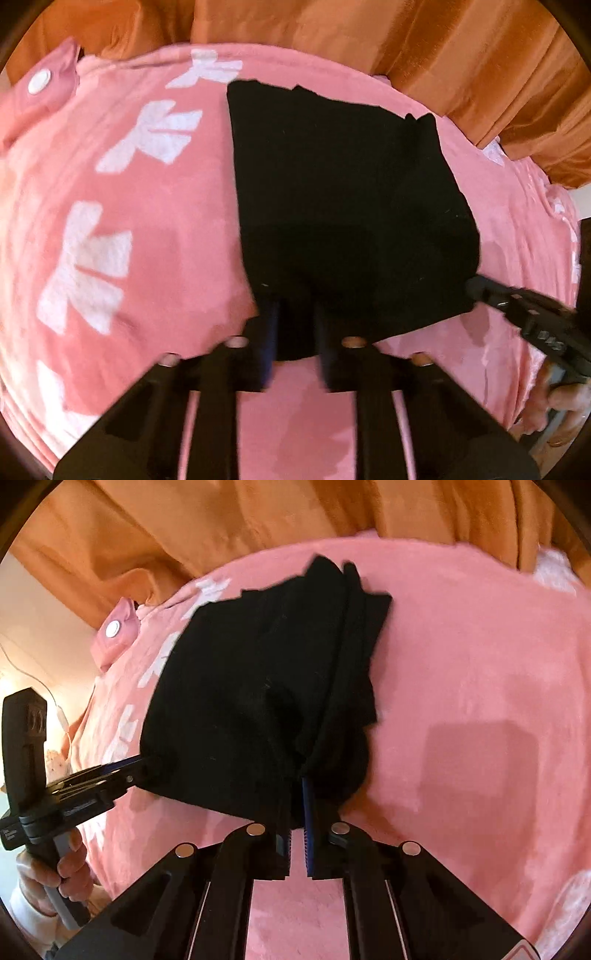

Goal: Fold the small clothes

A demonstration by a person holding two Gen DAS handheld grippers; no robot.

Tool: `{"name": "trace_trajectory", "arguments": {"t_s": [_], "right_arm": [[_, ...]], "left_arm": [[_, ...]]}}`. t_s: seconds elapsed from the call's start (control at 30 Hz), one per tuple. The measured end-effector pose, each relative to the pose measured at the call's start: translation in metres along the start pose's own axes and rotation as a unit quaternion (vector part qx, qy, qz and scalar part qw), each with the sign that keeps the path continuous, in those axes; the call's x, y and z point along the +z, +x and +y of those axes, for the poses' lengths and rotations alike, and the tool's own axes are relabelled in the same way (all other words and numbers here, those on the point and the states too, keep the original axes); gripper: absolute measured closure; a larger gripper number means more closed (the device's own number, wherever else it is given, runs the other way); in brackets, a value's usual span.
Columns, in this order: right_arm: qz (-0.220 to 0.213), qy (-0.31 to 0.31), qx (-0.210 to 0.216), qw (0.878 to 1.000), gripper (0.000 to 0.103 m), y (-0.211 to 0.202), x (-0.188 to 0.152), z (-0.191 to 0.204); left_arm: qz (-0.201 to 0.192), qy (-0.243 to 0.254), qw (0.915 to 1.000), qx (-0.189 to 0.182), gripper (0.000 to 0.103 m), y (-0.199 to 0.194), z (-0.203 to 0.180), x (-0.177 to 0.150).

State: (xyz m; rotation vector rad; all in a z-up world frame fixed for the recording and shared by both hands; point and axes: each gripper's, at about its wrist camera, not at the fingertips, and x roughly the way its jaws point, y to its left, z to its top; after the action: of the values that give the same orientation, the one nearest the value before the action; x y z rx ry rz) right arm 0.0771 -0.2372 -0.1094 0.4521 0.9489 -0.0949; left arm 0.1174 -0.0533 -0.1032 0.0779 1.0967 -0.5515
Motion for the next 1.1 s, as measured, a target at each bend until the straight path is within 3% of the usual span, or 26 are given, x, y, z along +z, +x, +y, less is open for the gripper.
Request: {"name": "trace_trajectory", "arguments": {"t_s": [0.07,0.13,0.2,0.33,0.47,0.5,0.53,0.57,0.6,0.67,0.9,1.1], "right_arm": [[-0.023,-0.009,0.009,1.0,0.099,-0.023,-0.001,0.009],[-0.025,-0.02,-0.008,0.999,0.1,-0.028,-0.004,0.006],[0.033,0.007,-0.035,0.999,0.1,0.007,-0.015,-0.014],[0.021,-0.02,-0.077,0.997,0.102,0.01,-0.021,-0.002],[-0.012,0.007,-0.081,0.997,0.098,-0.023,-0.025,-0.003],[-0.028,0.009,-0.081,0.996,0.093,-0.036,-0.026,-0.001],[-0.042,0.004,-0.089,0.995,0.091,-0.045,-0.028,0.001],[-0.062,-0.004,-0.102,0.993,0.083,-0.057,-0.031,0.005],[-0.077,-0.009,-0.113,0.991,0.063,-0.064,-0.034,0.008],[-0.099,-0.01,-0.133,0.986,0.036,-0.074,-0.042,0.01],[-0.075,0.009,-0.15,0.986,0.036,-0.061,-0.074,0.011],[-0.07,0.026,-0.159,0.984,0.034,-0.054,-0.094,0.012]], "left_arm": [[0.004,-0.004,1.0,0.0,0.092,-0.001,0.003,0.0],[0.011,0.001,0.9999,0.003,0.091,0.008,0.005,-0.002],[0.008,0.019,0.9997,0.016,0.091,0.011,0.006,-0.007],[-0.008,0.032,0.9983,0.049,0.088,0.004,-0.002,-0.011],[-0.056,0.036,0.9955,0.067,0.083,-0.025,-0.017,-0.02],[-0.071,0.044,0.9939,0.072,0.068,-0.033,-0.024,-0.024],[-0.083,0.047,0.9922,0.08,0.046,-0.039,-0.029,-0.028],[-0.097,0.047,0.9902,0.089,0.036,-0.045,-0.032,-0.032],[-0.114,0.042,0.988,0.095,0.025,-0.051,-0.036,-0.039],[-0.13,0.037,0.9862,0.096,0.015,-0.058,-0.043,-0.048],[-0.128,0.017,0.9871,0.094,0.011,-0.057,-0.055,-0.074],[-0.122,0.018,0.9854,0.118,0.011,-0.049,-0.06,-0.088]]}}
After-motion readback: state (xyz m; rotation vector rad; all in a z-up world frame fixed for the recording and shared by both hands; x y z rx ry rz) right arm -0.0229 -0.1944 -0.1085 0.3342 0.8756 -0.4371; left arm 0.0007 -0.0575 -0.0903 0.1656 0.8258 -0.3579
